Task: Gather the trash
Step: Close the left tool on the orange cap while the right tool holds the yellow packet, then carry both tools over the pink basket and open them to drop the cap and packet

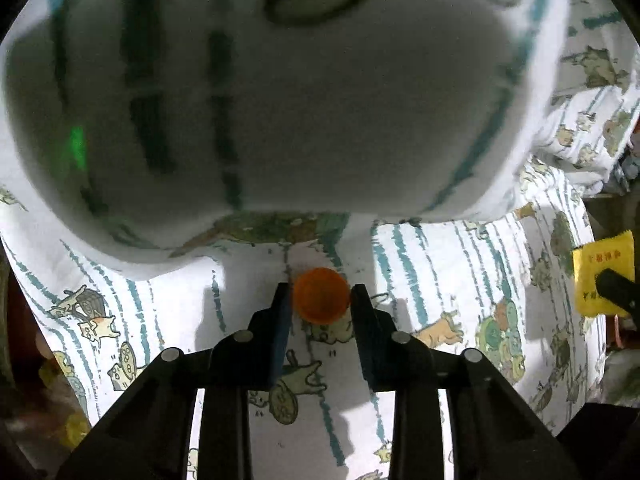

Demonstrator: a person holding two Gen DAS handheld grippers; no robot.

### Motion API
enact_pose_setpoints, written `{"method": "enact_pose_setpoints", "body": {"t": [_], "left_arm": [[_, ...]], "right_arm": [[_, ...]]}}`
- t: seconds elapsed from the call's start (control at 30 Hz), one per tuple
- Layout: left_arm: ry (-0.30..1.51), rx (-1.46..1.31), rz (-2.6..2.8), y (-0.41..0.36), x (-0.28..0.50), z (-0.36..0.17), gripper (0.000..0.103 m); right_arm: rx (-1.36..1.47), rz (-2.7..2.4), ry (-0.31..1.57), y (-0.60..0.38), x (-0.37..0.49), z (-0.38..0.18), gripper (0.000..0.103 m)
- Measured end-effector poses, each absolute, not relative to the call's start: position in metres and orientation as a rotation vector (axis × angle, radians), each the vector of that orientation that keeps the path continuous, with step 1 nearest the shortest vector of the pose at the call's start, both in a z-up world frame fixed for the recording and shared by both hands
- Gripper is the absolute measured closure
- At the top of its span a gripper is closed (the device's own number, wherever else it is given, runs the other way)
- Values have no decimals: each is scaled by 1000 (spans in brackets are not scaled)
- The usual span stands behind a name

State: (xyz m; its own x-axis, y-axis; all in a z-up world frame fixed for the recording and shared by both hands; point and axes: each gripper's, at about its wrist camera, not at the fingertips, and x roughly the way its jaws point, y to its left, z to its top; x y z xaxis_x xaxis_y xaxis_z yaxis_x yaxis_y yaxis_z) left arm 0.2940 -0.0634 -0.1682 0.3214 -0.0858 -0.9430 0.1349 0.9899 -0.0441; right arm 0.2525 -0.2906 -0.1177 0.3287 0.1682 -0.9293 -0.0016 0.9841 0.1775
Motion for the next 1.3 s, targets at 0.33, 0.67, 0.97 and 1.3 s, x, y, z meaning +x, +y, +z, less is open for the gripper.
{"method": "enact_pose_setpoints", "body": {"t": [0.33,0.67,0.97,1.3], "left_arm": [[1123,29,-172,-56,259,-109,74],[955,53,-192,-67,197,-20,74],[873,-28,-183,-49,108,19,74],[872,-22,-166,-44,37,13,74]], "right_arm": [[112,101,1132,-281,239,-92,98],[97,94,879,-261,177,-16,98],[65,86,780,-237,84,24,98],[103,92,713,-223,7,48,98]]}}
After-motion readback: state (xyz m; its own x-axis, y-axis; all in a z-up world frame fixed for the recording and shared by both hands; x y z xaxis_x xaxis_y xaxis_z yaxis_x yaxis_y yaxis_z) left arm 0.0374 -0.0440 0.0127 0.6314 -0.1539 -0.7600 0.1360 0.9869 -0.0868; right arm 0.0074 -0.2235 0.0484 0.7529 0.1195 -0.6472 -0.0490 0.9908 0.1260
